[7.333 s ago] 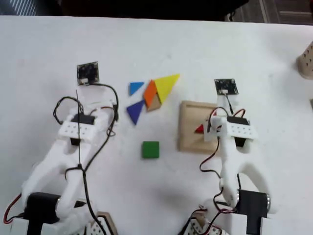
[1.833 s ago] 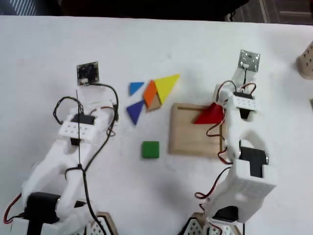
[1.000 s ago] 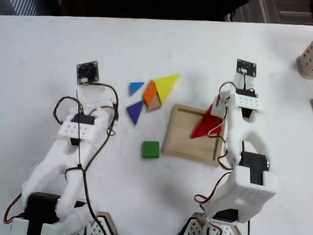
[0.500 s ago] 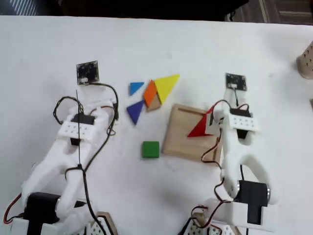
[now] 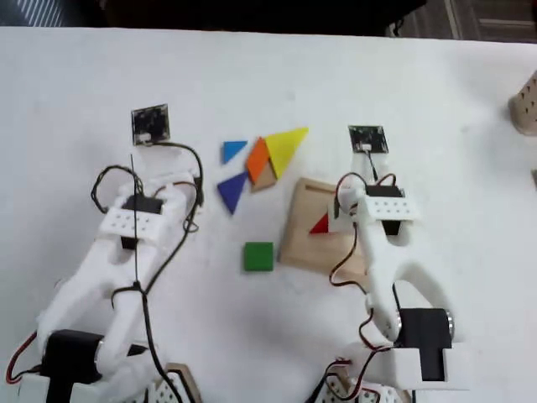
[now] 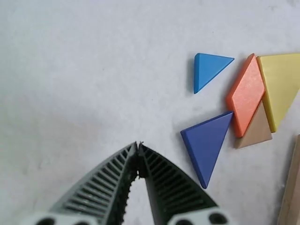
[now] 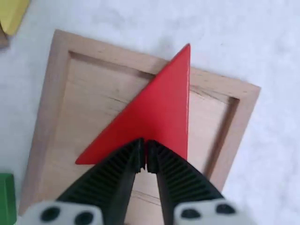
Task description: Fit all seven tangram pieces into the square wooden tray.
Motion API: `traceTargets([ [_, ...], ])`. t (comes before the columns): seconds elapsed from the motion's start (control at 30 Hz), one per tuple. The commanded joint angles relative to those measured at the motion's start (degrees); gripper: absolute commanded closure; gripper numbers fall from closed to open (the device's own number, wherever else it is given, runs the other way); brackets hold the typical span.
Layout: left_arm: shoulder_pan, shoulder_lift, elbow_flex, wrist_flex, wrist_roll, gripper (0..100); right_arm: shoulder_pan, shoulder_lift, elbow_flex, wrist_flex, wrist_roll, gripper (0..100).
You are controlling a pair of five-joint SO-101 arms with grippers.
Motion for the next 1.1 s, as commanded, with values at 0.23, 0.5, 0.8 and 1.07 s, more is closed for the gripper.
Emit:
traceTargets([
  [0.23,-0.66,-2.51,-0.44,-1.58,-0.53,98,-5.67,-5.14,-0.26,4.97,0.70,98.1],
  [0.5,-0.66,-2.51,-0.53,-1.58,-0.53,98,-9.19,-4.44,1.67,7.87,0.79,98.1],
  [0.8,-0.57,-2.51,-0.44,-1.58,-0.53,98,-11.03,-4.44,2.73,-4.88,0.35,98.1],
  [1.07,-0.57,-2.51,-0.35,-1.58,-0.53,98,-10.95,-0.22,0.18,-11.21,0.35,98.1],
])
